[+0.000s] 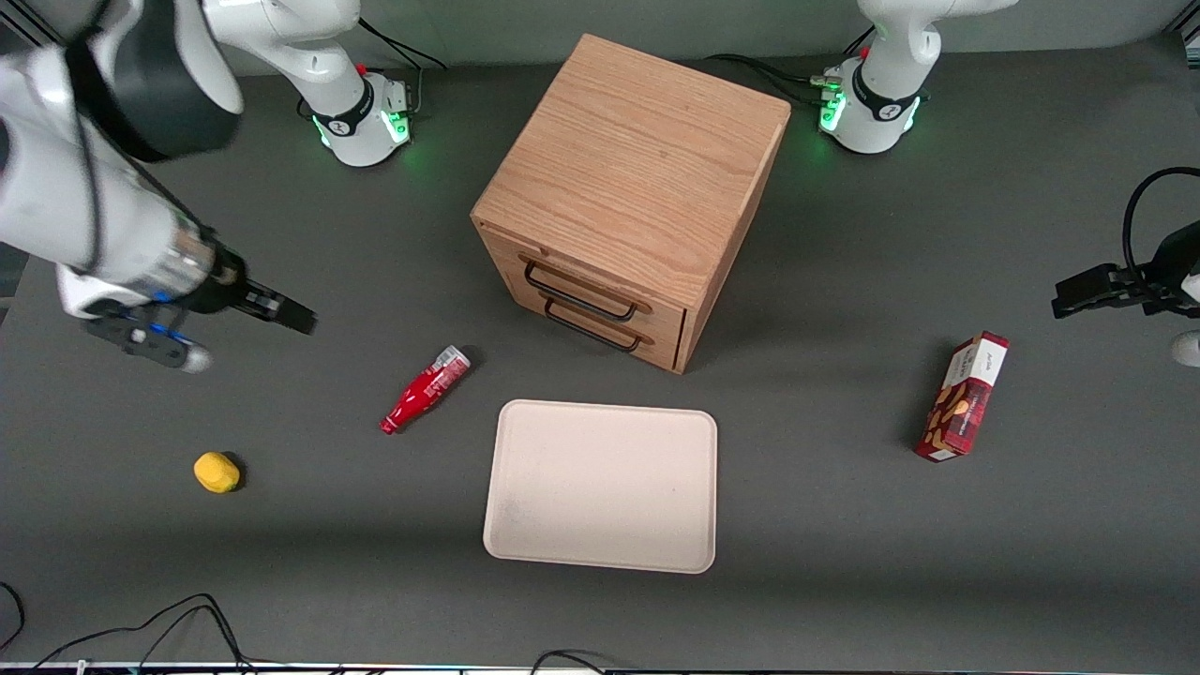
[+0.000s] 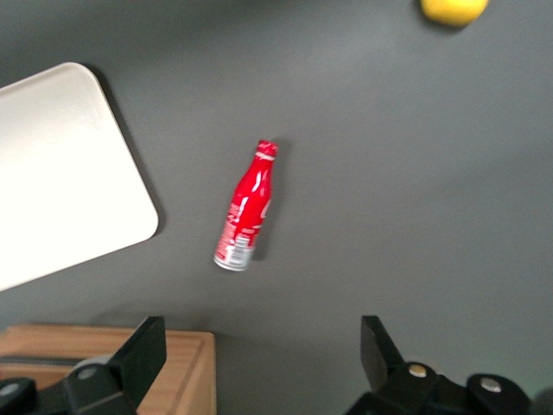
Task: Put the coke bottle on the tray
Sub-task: 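Move the right gripper down toward the red Coca-Cola bottle lying on the table, then close the right gripper around the bottle's body and lift it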
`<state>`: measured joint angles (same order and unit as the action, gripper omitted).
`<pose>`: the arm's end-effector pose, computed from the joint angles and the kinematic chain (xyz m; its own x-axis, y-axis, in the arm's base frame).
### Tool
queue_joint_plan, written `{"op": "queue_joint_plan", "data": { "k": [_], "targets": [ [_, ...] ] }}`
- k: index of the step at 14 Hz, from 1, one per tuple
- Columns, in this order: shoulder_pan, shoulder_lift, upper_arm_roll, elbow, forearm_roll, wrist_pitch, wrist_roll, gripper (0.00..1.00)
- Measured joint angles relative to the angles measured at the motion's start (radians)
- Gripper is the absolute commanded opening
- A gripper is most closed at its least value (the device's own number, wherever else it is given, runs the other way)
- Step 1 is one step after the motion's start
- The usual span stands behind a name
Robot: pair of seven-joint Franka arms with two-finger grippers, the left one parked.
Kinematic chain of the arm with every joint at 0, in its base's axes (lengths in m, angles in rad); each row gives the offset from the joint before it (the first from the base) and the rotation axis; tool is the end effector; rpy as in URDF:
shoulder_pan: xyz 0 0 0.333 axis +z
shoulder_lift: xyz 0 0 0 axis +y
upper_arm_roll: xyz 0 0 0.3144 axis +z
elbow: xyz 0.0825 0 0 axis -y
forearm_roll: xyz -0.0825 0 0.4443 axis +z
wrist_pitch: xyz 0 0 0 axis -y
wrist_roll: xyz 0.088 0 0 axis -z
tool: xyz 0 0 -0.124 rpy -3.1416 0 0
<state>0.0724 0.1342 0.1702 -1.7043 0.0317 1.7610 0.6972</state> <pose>0.6331 0.1560 0.4665 0.8910 -0.4445 -0.0922 -0.4458 -0.8951 0.0078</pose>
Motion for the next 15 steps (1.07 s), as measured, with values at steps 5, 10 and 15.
{"op": "queue_joint_plan", "data": {
  "k": [5, 10, 15],
  "targets": [
    [0.001, 0.114, 0.048, -0.180, 0.000, 0.272, 0.215, 1.00],
    [0.000, 0.263, 0.047, -0.255, -0.001, 0.492, 0.306, 1.00],
    [0.001, 0.404, 0.048, -0.258, -0.062, 0.643, 0.382, 1.00]
  ]
}}
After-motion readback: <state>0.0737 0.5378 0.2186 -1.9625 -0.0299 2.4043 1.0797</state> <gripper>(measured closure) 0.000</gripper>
